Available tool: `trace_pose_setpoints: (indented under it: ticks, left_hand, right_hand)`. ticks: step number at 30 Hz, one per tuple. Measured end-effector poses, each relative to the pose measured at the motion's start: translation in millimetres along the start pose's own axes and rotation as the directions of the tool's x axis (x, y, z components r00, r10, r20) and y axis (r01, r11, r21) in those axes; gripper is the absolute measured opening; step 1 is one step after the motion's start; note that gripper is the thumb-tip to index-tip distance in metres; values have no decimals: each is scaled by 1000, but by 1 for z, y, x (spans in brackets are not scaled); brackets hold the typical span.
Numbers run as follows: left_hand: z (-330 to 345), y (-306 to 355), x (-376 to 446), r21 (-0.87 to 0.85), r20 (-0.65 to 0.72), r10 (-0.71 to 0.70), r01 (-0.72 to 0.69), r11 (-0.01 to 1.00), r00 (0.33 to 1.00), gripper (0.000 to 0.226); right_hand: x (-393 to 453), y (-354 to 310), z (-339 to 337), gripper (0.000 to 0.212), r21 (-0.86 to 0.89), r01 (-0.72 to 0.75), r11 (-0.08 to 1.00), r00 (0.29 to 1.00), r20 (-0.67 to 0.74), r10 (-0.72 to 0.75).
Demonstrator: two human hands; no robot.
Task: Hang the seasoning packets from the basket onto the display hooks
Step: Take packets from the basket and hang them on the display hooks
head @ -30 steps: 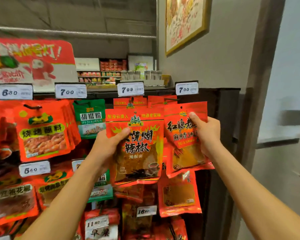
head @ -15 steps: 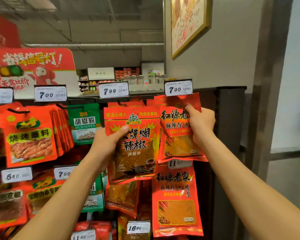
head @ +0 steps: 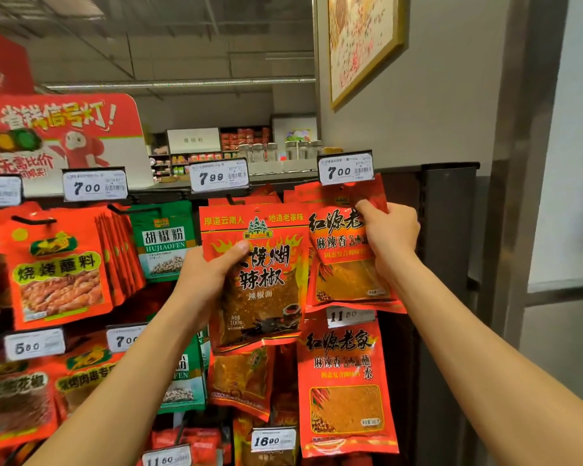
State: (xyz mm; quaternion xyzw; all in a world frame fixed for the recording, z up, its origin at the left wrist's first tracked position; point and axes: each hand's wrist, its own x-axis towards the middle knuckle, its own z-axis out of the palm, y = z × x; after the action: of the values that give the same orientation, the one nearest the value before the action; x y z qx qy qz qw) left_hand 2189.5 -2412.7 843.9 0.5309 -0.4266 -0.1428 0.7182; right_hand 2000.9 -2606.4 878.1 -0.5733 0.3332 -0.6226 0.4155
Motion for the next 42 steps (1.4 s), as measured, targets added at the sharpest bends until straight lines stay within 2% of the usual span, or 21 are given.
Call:
trace_pose_setpoints:
  ticks: [12,17,21,24,27,30,37,42]
  left_hand:
    - [-11,-2,-2,-23,4,-2,2,1000,1000,8]
    - [-14,3,-4,-37,-3,-26,26,999,1000,13]
    - [-19,2,-6,-6,50,-24,25,1000,998,22]
    - [-21,4,-4,1,165,-22,23,1000,986,25]
    - [-11,9,2,32,299,-52,45,998,953,42]
    - [8,12,11,69,369,-78,57,996,926,44]
    - [39,10,23,96,353,-112,82,992,929,54]
    - [44,2,24,73,343,-112,93,993,933,39]
  right_hand:
    - [-8,-2,0,26,-21,-32,999,999,26,33]
    - [-10,-3,5,33,-103,-4,995,999,-48,-1]
    - [-12,-7,11,29,-107,-46,993,998,-46,42]
    - [-12,-9,11,28,-109,-59,992,998,-29,56]
    - [-10,-11,10,26,-85,-82,993,997,-5,82]
    - [-10,-12,8,25,-50,-102,993,995,-10,102]
    - [-8,-10,2,22,-21,-137,990,991,1,137]
    - [-5,-5,-2,18,-5,-134,991,991,5,134]
